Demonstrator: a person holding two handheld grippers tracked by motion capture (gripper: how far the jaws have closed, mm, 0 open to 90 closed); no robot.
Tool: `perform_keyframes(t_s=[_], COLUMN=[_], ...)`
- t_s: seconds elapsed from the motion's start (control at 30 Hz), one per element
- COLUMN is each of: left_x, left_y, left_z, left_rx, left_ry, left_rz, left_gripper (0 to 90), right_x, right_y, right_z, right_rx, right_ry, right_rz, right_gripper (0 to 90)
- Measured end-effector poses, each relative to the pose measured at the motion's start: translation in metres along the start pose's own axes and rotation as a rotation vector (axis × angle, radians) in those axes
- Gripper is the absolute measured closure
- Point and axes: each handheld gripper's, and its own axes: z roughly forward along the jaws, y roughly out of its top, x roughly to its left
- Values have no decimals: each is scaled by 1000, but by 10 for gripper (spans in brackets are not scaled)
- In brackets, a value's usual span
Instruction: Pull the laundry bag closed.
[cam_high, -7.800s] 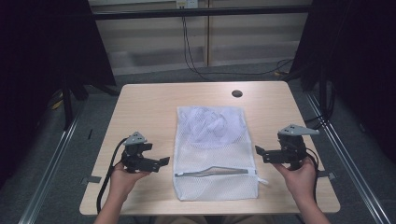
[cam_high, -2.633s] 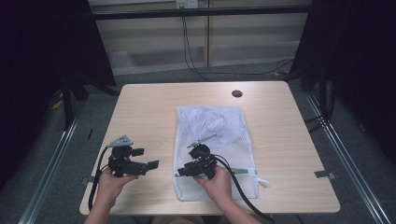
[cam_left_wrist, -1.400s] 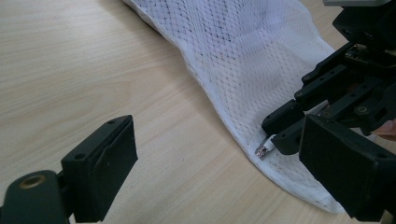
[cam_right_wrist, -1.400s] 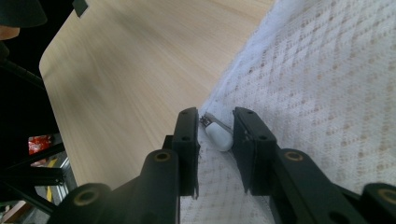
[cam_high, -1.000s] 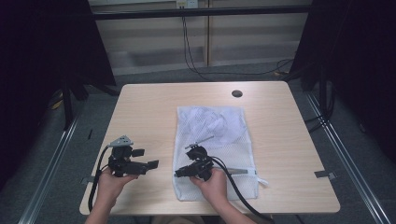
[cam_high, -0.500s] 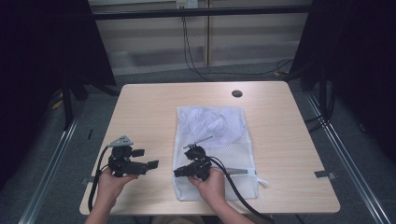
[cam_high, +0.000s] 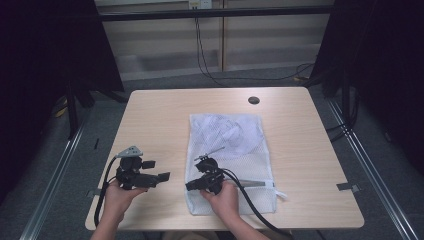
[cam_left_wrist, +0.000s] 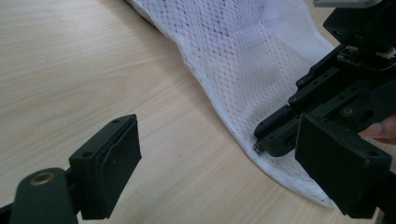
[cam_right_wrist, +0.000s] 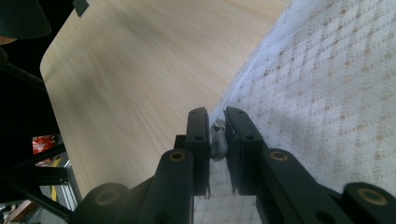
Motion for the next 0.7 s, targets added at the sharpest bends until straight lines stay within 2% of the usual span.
perform_keyframes(t_s=[0.3,0.4,0.43,0.53,0.7], left_x=[0,0,0,-1,-2], left_y=[0,-1,-1,-1,-1], left_z=[-1,0,0,1,4], left_rx=[-3,-2,-2,2,1], left_ry=[-1,-19,-26,-45,-101], left_rz=[-8,-13,-16,-20,-43], left_gripper=[150,163,162,163,195], right_x=[-2,-1,-2,-2,-5], right_y=[1,1,1,3,4], right_z=[0,-3,-4,-11,-18], right_rx=[-6,-4,-11,-30,-38], right_ry=[-13,-13,-12,2,21], right_rz=[4,2,-13,-10,-2], right_gripper=[850,859,860,861,861])
